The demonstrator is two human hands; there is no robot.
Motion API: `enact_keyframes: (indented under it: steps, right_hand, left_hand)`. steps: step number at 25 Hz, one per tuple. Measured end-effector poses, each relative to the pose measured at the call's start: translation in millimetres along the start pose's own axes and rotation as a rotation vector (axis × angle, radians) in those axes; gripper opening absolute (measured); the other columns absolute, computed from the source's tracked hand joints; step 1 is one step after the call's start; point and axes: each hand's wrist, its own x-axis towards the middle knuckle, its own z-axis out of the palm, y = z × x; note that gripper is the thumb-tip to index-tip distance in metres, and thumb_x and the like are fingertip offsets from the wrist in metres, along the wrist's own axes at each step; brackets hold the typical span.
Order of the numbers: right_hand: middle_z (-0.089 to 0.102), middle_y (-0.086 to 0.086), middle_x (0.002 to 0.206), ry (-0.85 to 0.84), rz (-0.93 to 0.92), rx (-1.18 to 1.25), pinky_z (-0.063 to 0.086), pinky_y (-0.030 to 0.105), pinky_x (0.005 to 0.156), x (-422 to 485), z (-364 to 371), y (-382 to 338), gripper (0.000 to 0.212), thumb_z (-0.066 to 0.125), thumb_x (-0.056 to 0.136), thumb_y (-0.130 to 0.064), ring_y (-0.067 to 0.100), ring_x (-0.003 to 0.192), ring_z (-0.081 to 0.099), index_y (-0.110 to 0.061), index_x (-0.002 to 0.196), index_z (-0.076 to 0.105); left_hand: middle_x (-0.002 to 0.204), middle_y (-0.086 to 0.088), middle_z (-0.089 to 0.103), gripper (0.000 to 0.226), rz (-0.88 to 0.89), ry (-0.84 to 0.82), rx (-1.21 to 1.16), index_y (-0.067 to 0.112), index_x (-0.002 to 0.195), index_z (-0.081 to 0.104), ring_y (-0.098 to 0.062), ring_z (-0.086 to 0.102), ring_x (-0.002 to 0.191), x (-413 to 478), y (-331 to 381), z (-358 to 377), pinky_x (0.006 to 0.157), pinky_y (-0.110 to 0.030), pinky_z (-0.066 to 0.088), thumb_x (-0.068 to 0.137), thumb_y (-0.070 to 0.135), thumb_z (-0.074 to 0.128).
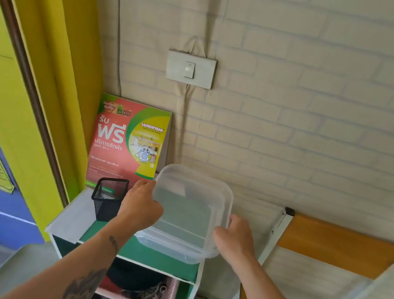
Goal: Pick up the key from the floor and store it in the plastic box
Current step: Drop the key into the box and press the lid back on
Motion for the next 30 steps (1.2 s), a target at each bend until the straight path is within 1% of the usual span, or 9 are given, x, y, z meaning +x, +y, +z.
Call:
enact_keyframes:
  steps: [3, 6, 12, 15, 18, 21, 23, 25, 30]
  right_hand:
    - [0.071, 0.008, 0.077, 0.005, 0.021, -0.027, 0.058, 0.041, 0.055, -1.6, 11.3, -6.5, 0.014, 0.06, 0.07, -0.005, 0.026, 0.071, 0.07, -0.01, 0.079, 0.068]
    - [0.068, 0.004, 0.079, -0.002, 0.02, -0.056, 0.055, 0.03, 0.051, -2.4, 15.8, -7.4, 0.013, 0.062, 0.073, -0.004, 0.019, 0.071, 0.067, -0.015, 0.08, 0.066]
    - [0.067, 0.0, 0.092, -0.037, 0.012, -0.121, 0.063, 0.033, 0.062, 6.1, 25.2, -0.5, 0.021, 0.064, 0.069, -0.021, 0.015, 0.078, 0.067, -0.027, 0.089, 0.064]
    - [0.06, 0.0, 0.103, -0.013, 0.011, -0.22, 0.061, 0.039, 0.073, 7.3, 25.5, -1.0, 0.029, 0.06, 0.07, -0.028, 0.018, 0.088, 0.062, -0.027, 0.099, 0.06]
    - [0.045, 0.006, 0.132, 0.039, -0.11, -0.413, 0.049, 0.042, 0.096, 8.5, 23.6, -9.0, 0.052, 0.056, 0.087, -0.029, 0.026, 0.12, 0.046, -0.02, 0.136, 0.044]
    - [0.007, 0.011, 0.167, -0.029, -0.3, -0.589, 0.024, 0.046, 0.121, 17.9, 27.1, -17.9, 0.066, 0.042, 0.1, -0.037, 0.031, 0.152, 0.01, -0.016, 0.158, 0.016]
    - [-0.015, 0.011, 0.167, -0.118, -0.315, -0.67, 0.007, 0.049, 0.124, 24.9, 33.7, -13.0, 0.07, 0.031, 0.103, -0.047, 0.028, 0.154, -0.011, -0.018, 0.16, 0.002]
    - [-0.026, 0.012, 0.164, -0.161, -0.288, -0.722, -0.001, 0.052, 0.124, 29.2, 41.5, -3.5, 0.076, 0.024, 0.101, -0.056, 0.027, 0.151, -0.024, -0.02, 0.16, -0.007]
    - [-0.031, 0.014, 0.161, -0.153, -0.304, -0.793, -0.002, 0.05, 0.124, 33.6, 47.9, 2.4, 0.081, 0.019, 0.098, -0.063, 0.028, 0.148, -0.031, -0.018, 0.158, -0.013]
  left_hand:
    - [0.132, -0.006, 0.048, 0.057, -0.009, -0.042, 0.0, 0.01, 0.136, 0.05, -0.028, 0.054, 0.111, 8.0, -10.1, 1.0, 0.092, -0.037, 0.046, 0.079, 0.005, 0.055]
    - [0.126, -0.007, 0.048, 0.059, -0.018, -0.068, -0.008, 0.011, 0.136, 0.049, -0.025, 0.051, 0.102, 12.7, -17.9, 8.0, 0.091, -0.039, 0.049, 0.078, 0.006, 0.055]
    - [0.119, -0.007, 0.046, 0.05, -0.045, -0.086, 0.047, 0.011, 0.127, 0.05, -0.026, 0.052, 0.098, 18.2, -22.2, 12.7, 0.088, -0.042, 0.052, 0.077, 0.01, 0.053]
    - [0.125, -0.01, 0.046, 0.046, -0.03, -0.035, 0.199, 0.008, 0.124, 0.049, -0.03, 0.052, 0.108, 16.3, -14.8, 15.3, 0.09, -0.042, 0.051, 0.079, 0.015, 0.053]
    - [0.14, -0.01, 0.044, 0.053, 0.202, 0.049, 0.285, 0.009, 0.138, 0.043, -0.03, 0.048, 0.123, 23.6, -7.0, 20.3, 0.1, -0.042, 0.044, 0.088, 0.023, 0.048]
    - [0.154, -0.01, 0.036, 0.059, 0.391, -0.025, 0.366, 0.009, 0.146, 0.035, -0.029, 0.037, 0.138, 41.1, -13.9, 26.6, 0.113, -0.041, 0.032, 0.093, 0.031, 0.043]
    - [0.163, -0.01, 0.02, 0.067, 0.433, -0.102, 0.456, 0.008, 0.153, 0.023, -0.027, 0.017, 0.15, 49.6, -25.2, 32.8, 0.122, -0.042, 0.017, 0.096, 0.041, 0.034]
    - [0.166, -0.008, 0.005, 0.072, 0.438, -0.154, 0.494, 0.009, 0.156, 0.012, -0.023, 0.0, 0.153, 53.3, -34.7, 39.1, 0.124, -0.042, 0.007, 0.097, 0.048, 0.026]
    - [0.166, -0.003, -0.005, 0.075, 0.432, -0.165, 0.489, 0.013, 0.157, 0.004, -0.018, -0.008, 0.153, 57.8, -44.2, 46.7, 0.124, -0.039, 0.002, 0.096, 0.053, 0.022]
